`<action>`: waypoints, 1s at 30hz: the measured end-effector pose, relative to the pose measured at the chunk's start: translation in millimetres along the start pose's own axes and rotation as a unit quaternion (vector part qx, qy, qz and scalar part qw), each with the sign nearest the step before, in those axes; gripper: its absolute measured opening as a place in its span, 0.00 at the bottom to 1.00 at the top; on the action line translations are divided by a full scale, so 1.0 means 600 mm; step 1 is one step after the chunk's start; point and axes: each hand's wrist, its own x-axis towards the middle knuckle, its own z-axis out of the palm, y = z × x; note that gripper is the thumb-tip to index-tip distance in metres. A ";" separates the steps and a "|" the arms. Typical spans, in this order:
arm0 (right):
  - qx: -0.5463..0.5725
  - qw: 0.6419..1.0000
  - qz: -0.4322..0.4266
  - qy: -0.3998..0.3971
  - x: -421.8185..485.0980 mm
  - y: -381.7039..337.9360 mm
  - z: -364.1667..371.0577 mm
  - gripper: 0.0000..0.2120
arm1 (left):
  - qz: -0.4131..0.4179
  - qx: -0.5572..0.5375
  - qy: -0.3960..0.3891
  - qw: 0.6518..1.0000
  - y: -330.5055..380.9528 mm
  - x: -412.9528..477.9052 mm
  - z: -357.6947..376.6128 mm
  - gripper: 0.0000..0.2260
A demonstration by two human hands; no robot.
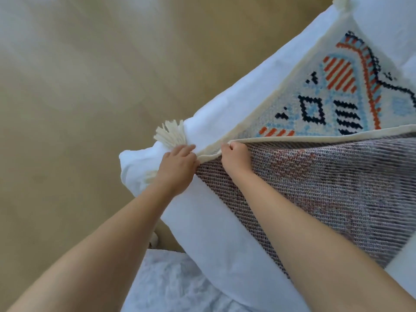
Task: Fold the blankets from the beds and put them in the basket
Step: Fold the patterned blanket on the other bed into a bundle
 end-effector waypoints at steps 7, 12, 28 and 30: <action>-0.019 0.991 0.079 0.103 0.030 -0.036 0.047 0.19 | 0.106 0.037 -0.109 0.988 -0.059 0.056 -0.020 0.10; -0.063 0.982 0.143 0.102 0.018 -0.049 0.110 0.21 | 0.152 0.097 -0.144 0.973 -0.123 0.034 -0.021 0.10; -0.005 0.958 0.273 -0.093 0.058 -0.064 0.105 0.15 | 0.329 0.318 -0.293 0.839 -0.011 0.187 -0.142 0.09; 0.009 0.957 0.278 -0.077 0.060 -0.067 0.105 0.14 | 0.387 0.353 -0.277 0.805 0.016 0.210 -0.157 0.10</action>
